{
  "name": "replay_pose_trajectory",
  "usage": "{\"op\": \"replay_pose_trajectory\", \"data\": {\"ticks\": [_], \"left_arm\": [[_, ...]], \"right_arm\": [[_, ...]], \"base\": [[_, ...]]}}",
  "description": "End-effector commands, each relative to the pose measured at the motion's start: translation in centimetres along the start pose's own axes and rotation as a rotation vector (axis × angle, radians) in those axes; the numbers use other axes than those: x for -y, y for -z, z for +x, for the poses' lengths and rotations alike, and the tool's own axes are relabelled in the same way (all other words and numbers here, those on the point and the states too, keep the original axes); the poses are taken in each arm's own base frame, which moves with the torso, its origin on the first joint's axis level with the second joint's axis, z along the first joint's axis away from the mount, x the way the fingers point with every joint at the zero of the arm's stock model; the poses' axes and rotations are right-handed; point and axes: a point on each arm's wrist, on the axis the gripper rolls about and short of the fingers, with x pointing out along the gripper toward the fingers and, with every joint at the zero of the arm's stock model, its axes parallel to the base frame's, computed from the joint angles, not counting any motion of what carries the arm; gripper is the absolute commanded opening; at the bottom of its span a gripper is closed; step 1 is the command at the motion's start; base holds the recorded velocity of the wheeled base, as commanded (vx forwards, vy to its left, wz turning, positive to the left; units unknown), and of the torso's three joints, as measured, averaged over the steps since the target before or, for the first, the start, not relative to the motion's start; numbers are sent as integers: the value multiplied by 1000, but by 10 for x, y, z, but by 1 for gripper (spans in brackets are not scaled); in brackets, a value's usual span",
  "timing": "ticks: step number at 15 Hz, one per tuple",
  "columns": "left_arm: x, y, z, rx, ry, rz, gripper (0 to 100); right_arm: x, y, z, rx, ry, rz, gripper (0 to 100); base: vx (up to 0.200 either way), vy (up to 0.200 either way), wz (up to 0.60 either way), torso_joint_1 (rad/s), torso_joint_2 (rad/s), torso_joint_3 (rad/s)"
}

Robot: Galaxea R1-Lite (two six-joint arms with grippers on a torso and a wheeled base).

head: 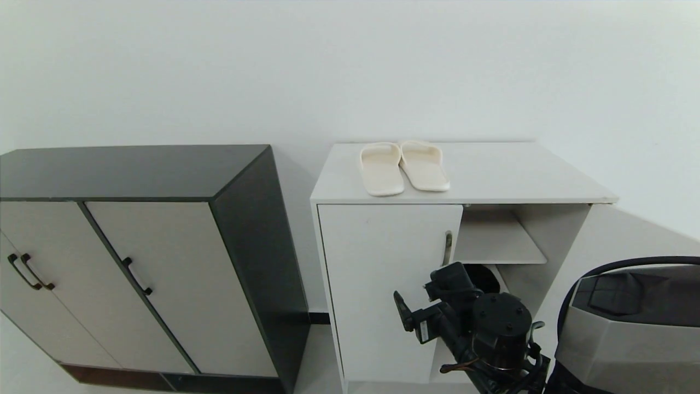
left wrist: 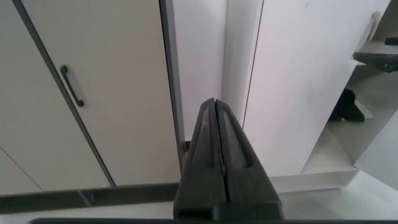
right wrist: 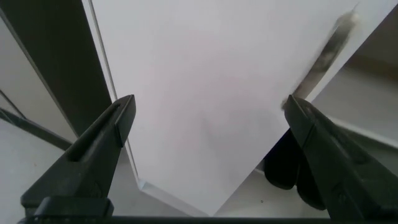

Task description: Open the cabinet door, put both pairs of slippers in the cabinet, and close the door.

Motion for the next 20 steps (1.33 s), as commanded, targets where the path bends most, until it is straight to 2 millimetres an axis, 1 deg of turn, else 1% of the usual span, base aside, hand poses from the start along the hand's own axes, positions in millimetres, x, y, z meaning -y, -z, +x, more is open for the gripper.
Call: {"op": "replay_pose_trajectory", "data": {"ticks": [1, 8, 13, 14, 15, 16, 18, 20], "left_arm": [[0, 0, 0, -1, 0, 0, 0], [0, 0, 0, -1, 0, 0, 0], [0, 0, 0, -1, 0, 0, 0], [0, 0, 0, -1, 0, 0, 0], [0, 0, 0, -1, 0, 0, 0], [0, 0, 0, -1, 0, 0, 0], [0, 0, 0, -1, 0, 2, 0], [0, 0, 0, -1, 0, 2, 0]], "right_arm": [[0, 0, 0, -1, 0, -1, 100], [0, 2, 0, -5, 0, -1, 100], [-3, 7, 1, -17, -35, -29, 100], [-3, -2, 3, 17, -32, -18, 100], [-6, -19, 9, 48, -30, -3, 100], [-5, -35, 11, 24, -29, -7, 100], [-4, -82, 11, -33, -30, 62, 100], [-5, -116, 17, -95, 45, 133, 100]], "base": [[0, 0, 0, 227, -530, -320], [0, 0, 0, 229, -535, -309], [0, 0, 0, 47, -102, -59], [0, 0, 0, 0, 0, 0], [0, 0, 0, 0, 0, 0], [0, 0, 0, 0, 0, 0], [0, 0, 0, 0, 0, 0], [0, 0, 0, 0, 0, 0]]}}
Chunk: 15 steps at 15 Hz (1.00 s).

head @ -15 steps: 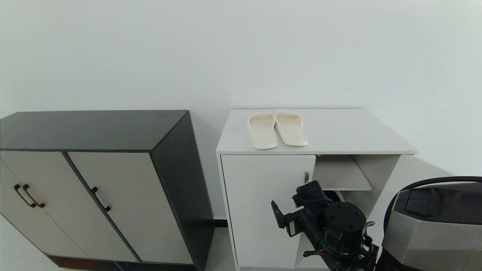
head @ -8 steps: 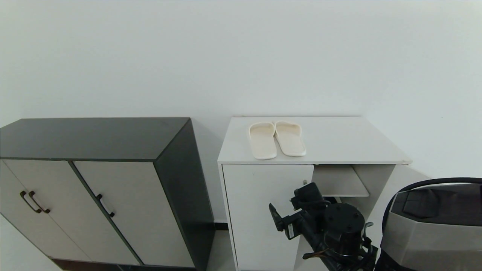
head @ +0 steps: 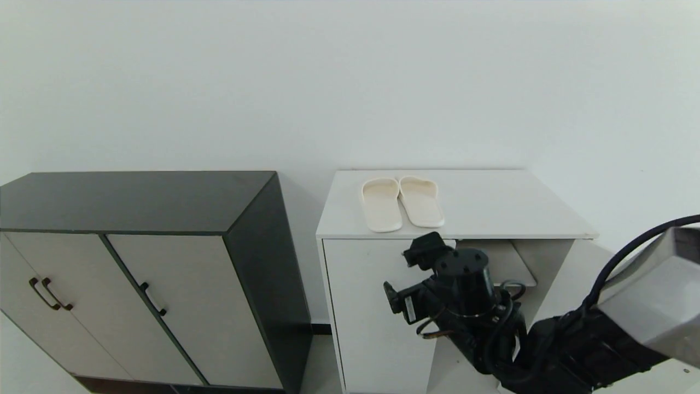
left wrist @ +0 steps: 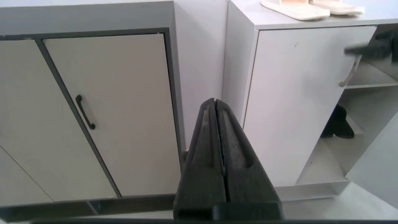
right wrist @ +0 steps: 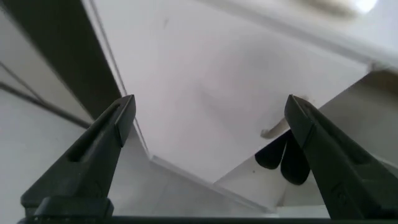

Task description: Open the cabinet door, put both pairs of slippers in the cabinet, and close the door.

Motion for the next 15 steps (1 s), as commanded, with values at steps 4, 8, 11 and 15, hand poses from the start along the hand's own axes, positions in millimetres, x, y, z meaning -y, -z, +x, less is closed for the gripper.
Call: {"op": "replay_pose_trajectory", "data": {"ticks": [4, 8, 11, 15], "left_arm": [[0, 0, 0, -1, 0, 2, 0], [0, 0, 0, -1, 0, 2, 0], [0, 0, 0, -1, 0, 1, 0], [0, 0, 0, -1, 2, 7, 0]], "right_arm": [[2, -89, -6, 104, 127, 220, 100], [2, -80, 3, 83, 142, 213, 100], [3, -77, 9, 89, 150, 219, 100], [3, -75, 13, 88, 153, 217, 100]], "base": [[0, 0, 0, 0, 0, 0], [0, 0, 0, 0, 0, 0], [67, 0, 0, 4, 1, 2], [200, 0, 0, 0, 2, 4]]}}
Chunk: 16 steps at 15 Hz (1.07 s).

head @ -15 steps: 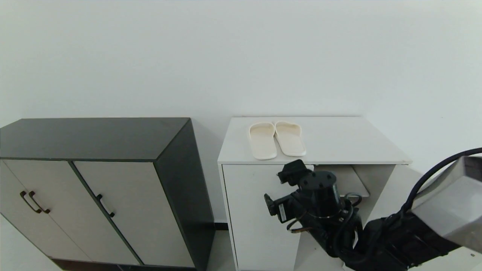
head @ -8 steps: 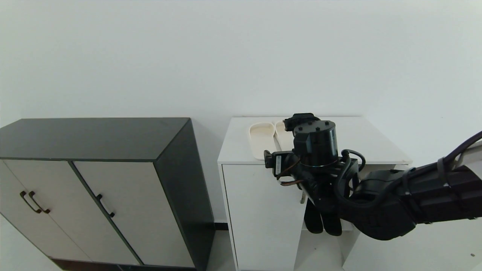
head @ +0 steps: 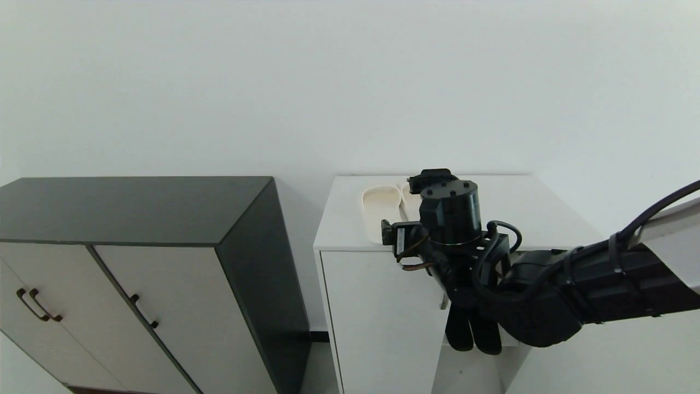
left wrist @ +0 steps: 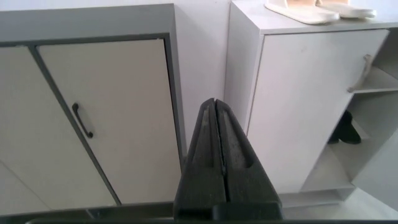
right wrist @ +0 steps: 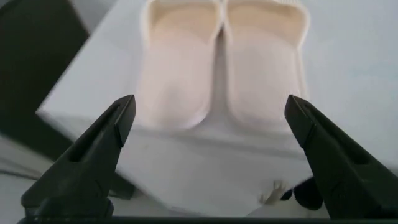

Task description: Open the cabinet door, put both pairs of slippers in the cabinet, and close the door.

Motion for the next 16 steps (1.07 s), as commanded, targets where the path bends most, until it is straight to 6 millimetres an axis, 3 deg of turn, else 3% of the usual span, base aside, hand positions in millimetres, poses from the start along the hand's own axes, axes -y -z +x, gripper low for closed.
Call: {"op": "replay_pose_trajectory", "data": {"ticks": [1, 6, 16], "left_arm": [[0, 0, 0, -1, 0, 1, 0], [0, 0, 0, -1, 0, -1, 0], [0, 0, 0, -1, 0, -2, 0]], "right_arm": [[-1, 5, 4, -10, 4, -8, 100], [2, 12, 21, -21, 18, -12, 100], [6, 21, 66, -28, -7, -65, 100]], "base": [[200, 0, 0, 12, 2, 2], [200, 0, 0, 8, 9, 1], [0, 0, 0, 0, 0, 0]]}}
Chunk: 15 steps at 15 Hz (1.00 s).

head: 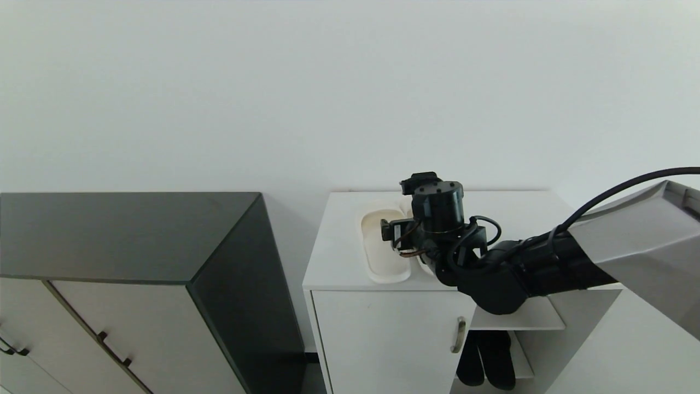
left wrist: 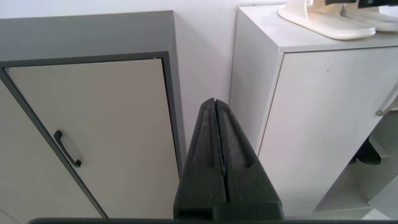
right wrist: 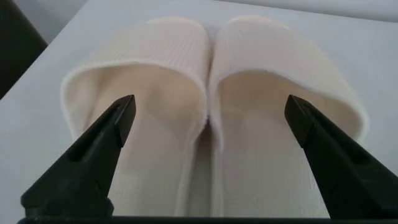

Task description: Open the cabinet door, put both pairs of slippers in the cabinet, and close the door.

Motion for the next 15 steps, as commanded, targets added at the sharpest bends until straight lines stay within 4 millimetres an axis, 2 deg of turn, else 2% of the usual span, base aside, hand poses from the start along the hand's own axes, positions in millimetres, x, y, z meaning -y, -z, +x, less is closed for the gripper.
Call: {"op": "replay_pose_trajectory", "data": {"ticks": [1, 5, 9, 10, 15], "left_arm": [[0, 0, 0, -1, 0, 0, 0], [0, 0, 0, -1, 0, 0, 0], [0, 0, 0, -1, 0, -2, 0], [0, 0, 0, -1, 0, -2, 0], [0, 0, 0, -1, 0, -2, 0]], "right_arm": [[-3, 9, 14, -7, 8, -5, 100], [-10, 16, 30, -2, 7, -17, 100], [-7, 15, 49, 17, 22, -6, 100], [-8, 15, 51, 21, 25, -14, 0], [-6, 8, 52, 40, 27, -21, 0]], "base": [[0, 0, 0, 0, 0, 0], [0, 0, 0, 0, 0, 0], [0, 0, 0, 0, 0, 0], [0, 0, 0, 0, 0, 0], [0, 0, 0, 0, 0, 0]]}}
